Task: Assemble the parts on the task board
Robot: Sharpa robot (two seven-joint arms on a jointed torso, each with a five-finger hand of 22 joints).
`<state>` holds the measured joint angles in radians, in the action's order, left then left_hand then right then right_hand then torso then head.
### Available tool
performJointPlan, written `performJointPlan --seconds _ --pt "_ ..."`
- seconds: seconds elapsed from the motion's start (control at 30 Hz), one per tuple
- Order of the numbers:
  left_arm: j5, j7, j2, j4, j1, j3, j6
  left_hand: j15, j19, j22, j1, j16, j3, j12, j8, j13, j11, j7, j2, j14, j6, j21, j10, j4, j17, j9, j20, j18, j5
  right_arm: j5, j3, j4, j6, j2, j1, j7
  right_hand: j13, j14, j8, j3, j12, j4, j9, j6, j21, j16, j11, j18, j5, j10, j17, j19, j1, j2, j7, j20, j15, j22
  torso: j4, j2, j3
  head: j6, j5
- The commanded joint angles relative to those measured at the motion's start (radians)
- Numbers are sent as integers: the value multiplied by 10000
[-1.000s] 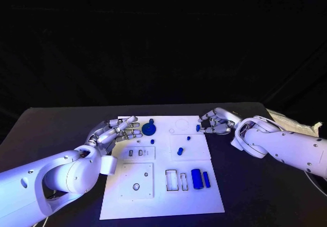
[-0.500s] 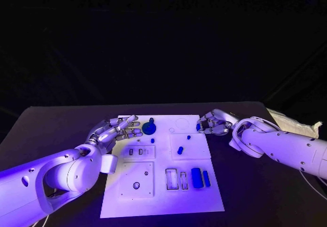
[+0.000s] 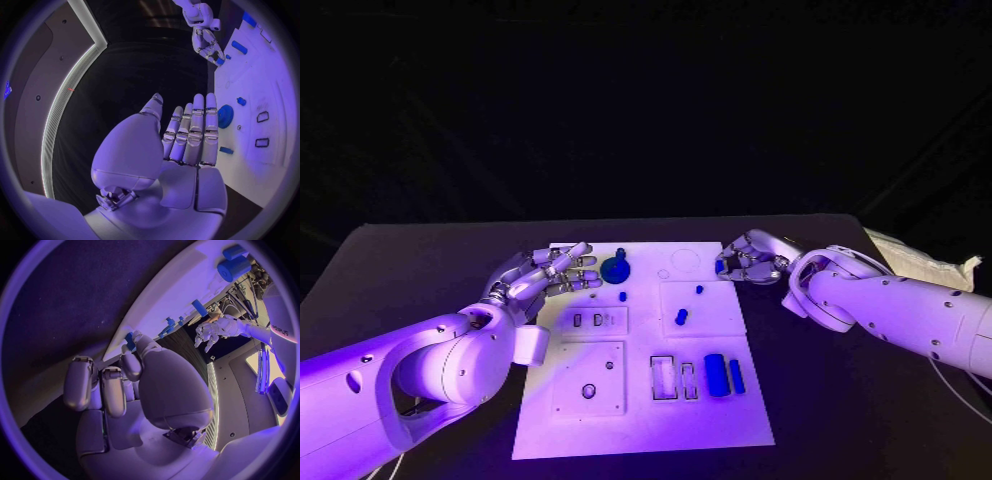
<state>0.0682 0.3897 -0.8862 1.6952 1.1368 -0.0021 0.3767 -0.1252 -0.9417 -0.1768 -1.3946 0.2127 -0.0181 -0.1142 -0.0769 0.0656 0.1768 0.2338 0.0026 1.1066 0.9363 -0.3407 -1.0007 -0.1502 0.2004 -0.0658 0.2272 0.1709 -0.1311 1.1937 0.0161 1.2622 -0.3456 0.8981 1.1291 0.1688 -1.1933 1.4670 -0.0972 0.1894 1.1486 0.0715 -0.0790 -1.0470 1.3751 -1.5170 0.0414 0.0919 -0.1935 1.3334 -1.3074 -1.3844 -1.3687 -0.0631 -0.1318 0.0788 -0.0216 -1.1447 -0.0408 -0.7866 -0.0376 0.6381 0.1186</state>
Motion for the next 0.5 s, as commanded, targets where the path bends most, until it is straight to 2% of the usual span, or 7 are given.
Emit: performJointPlan --seconds 0.03,0.27,0.5 --pt "-69 42 22 11 2 5 -204 11 28 -16 13 -64 23 27 25 -2 23 16 116 -37 -1 -47 -13 63 10 -2 23 86 9 -99 0 8 41 -24 -9 136 -60 831 -92 75 98 -12 -23 -127 77 -65 -11 -90 53 119 -1631 -50 -5 90 42 -37 -97 -31 -6 1 -2 1 3" --pt "-69 35 19 6 2 5 -200 11 28 -16 13 -64 23 27 25 -2 23 16 116 -37 -1 -47 -13 63 10 -2 23 86 9 -238 0 -1 16 -75 -9 228 -107 838 -114 94 153 -29 -29 -189 83 -81 -31 -92 61 157 -1665 -55 -6 103 65 -52 -114 -41 9 4 -1 11 -2" --pt "-69 21 20 7 2 5 -207 11 30 -17 13 -70 25 31 28 -3 24 16 121 -36 0 -49 -13 74 16 -1 23 87 10 -284 0 -10 15 -121 -9 182 -122 846 -100 67 169 -35 -22 -184 92 -97 -33 -95 72 171 -1698 -62 36 52 62 -64 -123 -56 -4 7 -1 25 11"
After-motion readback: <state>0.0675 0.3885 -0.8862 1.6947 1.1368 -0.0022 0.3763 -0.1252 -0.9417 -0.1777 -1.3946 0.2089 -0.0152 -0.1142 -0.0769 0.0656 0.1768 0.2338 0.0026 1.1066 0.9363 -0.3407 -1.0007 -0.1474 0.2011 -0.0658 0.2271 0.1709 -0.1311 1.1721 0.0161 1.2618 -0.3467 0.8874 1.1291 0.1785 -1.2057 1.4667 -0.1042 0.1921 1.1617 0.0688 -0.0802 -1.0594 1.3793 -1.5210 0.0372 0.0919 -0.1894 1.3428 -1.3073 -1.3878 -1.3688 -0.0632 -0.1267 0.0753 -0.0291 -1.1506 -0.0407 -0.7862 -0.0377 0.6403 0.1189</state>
